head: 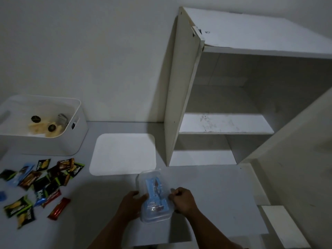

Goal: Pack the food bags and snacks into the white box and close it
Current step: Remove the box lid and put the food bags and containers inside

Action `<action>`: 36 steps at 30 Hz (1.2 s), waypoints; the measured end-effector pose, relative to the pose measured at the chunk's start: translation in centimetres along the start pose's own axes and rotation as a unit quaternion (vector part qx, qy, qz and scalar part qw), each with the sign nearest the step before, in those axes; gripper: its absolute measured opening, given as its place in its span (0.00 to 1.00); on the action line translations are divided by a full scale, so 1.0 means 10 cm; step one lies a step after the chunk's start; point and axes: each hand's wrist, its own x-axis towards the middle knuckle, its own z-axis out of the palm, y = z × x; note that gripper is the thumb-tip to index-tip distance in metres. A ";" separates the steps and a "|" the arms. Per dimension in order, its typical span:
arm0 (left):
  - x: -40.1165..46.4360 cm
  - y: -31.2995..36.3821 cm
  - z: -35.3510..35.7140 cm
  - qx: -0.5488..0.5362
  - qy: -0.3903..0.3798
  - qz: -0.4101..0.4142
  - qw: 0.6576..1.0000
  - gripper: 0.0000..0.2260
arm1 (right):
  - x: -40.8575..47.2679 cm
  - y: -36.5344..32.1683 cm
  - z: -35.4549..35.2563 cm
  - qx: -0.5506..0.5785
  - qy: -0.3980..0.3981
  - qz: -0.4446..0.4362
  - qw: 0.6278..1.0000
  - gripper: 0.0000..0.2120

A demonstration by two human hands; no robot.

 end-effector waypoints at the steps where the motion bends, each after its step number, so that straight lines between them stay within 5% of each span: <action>1: 0.01 0.00 -0.01 -0.004 -0.002 -0.004 1.000 0.28 | -0.01 -0.01 0.01 0.006 -0.014 -0.005 1.000 0.05; 3: 0.01 0.01 -0.04 -0.022 -0.023 -0.020 0.999 0.27 | -0.03 -0.02 0.04 0.041 -0.058 0.016 0.997 0.15; 9: -0.05 0.05 -0.27 -0.066 -0.078 -0.039 0.994 0.42 | 0.01 -0.07 0.18 0.082 -0.094 0.024 0.992 0.24; 14: 0.08 0.23 -0.70 -0.090 -0.045 0.011 0.995 0.48 | 0.08 -0.62 0.33 0.066 -0.100 0.003 0.993 0.20; 19: -0.09 0.99 -1.34 -0.107 0.014 0.086 0.990 0.35 | 0.07 -1.67 0.59 0.052 -0.103 -0.074 0.991 0.04; 22: -0.21 1.44 -1.81 -0.120 0.037 0.128 0.984 0.28 | 0.15 -2.32 0.87 0.052 -0.082 -0.139 0.986 0.08; 26: -0.12 1.88 -2.54 -0.122 0.063 0.184 0.973 0.32 | 0.20 -3.17 1.33 0.041 -0.056 -0.210 0.975 0.17; 36: 0.51 2.30 -4.40 -0.038 0.082 0.154 0.984 0.18 | 0.23 -4.51 2.72 0.015 -0.102 -0.159 0.982 0.25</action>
